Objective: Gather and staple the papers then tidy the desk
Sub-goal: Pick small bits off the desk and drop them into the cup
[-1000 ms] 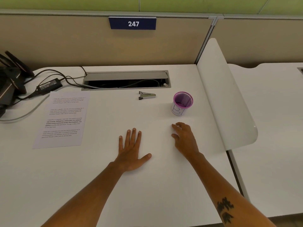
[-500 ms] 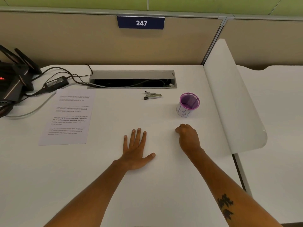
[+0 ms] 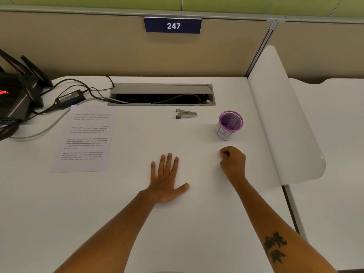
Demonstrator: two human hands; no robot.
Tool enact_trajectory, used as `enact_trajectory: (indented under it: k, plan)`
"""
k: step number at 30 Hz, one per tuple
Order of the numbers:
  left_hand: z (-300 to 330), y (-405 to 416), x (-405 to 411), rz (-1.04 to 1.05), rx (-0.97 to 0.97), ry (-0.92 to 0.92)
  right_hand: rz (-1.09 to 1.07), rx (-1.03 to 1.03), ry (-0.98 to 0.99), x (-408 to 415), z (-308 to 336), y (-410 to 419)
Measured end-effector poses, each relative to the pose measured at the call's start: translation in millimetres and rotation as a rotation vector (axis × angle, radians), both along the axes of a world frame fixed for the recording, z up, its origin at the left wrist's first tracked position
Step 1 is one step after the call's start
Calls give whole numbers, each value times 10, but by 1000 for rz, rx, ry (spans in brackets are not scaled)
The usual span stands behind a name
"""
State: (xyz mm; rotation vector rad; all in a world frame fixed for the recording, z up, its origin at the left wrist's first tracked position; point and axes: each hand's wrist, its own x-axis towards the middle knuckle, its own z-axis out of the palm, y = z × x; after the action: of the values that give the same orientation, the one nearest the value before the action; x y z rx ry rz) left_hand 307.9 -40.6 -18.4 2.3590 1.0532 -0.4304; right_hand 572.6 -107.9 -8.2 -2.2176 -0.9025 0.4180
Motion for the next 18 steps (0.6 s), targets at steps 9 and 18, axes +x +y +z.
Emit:
enact_trajectory:
  k: [9, 18]
  plan:
    - [11, 4, 1, -1, -16, 12, -381, 335, 989, 466, 672, 155]
    - [21, 4, -3, 0, -26, 6, -197, 161, 340, 750, 1114, 651]
